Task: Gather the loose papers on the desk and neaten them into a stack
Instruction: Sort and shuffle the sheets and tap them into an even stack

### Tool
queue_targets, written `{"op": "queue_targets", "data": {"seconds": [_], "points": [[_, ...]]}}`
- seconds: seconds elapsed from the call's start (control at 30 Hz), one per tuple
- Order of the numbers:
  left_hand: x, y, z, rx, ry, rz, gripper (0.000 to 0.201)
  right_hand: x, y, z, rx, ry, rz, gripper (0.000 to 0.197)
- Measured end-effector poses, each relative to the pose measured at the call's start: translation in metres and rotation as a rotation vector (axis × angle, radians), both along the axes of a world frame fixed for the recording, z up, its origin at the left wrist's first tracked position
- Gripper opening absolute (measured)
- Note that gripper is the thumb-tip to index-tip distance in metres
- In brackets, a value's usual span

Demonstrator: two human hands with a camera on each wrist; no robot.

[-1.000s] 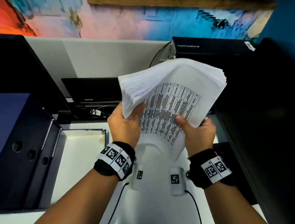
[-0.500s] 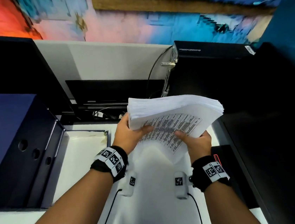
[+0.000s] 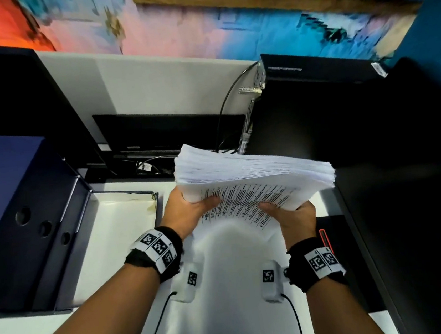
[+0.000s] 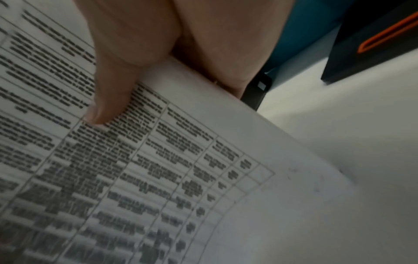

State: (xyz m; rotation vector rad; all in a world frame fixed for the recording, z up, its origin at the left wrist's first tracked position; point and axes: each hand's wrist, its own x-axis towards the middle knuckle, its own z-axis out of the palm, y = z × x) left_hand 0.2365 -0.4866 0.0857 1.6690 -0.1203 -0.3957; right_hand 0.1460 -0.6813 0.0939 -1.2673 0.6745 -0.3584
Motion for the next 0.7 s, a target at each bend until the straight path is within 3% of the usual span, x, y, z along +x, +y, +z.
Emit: {"op": "queue_targets", "data": {"seconds": [0.2, 0.3, 0.43, 0.53, 0.6, 0.7], "points": [[0.003, -0.001, -0.005, 0.009, 0.026, 0.02, 0.043, 0.002, -0.003, -0.003, 0.021, -0.049, 0.019, 0.039], [-0.001, -0.002, -0.006, -0.018, 0.024, 0.041, 0.04, 0.002, 0.0, -0.001, 0.01, -0.055, -0.009, 0.04], [-0.002, -0.002, 0.029, -0.125, -0.109, 0.094, 0.042, 0.0, -0.002, 0.024, -0.021, -0.106, -0.018, 0.04], [0.001, -0.003, 0.067, -0.248, -0.264, 0.113, 0.062, 0.004, -0.002, 0.054, -0.114, -0.231, -0.03, 0.045], [0.002, -0.004, 0.084, -0.304, -0.339, 0.107, 0.066, 0.006, -0.002, 0.073, -0.197, -0.319, -0.044, 0.049], [0.003, -0.004, 0.093, -0.325, -0.358, 0.081, 0.086, 0.006, -0.005, 0.088, -0.209, -0.426, -0.052, 0.038]]}}
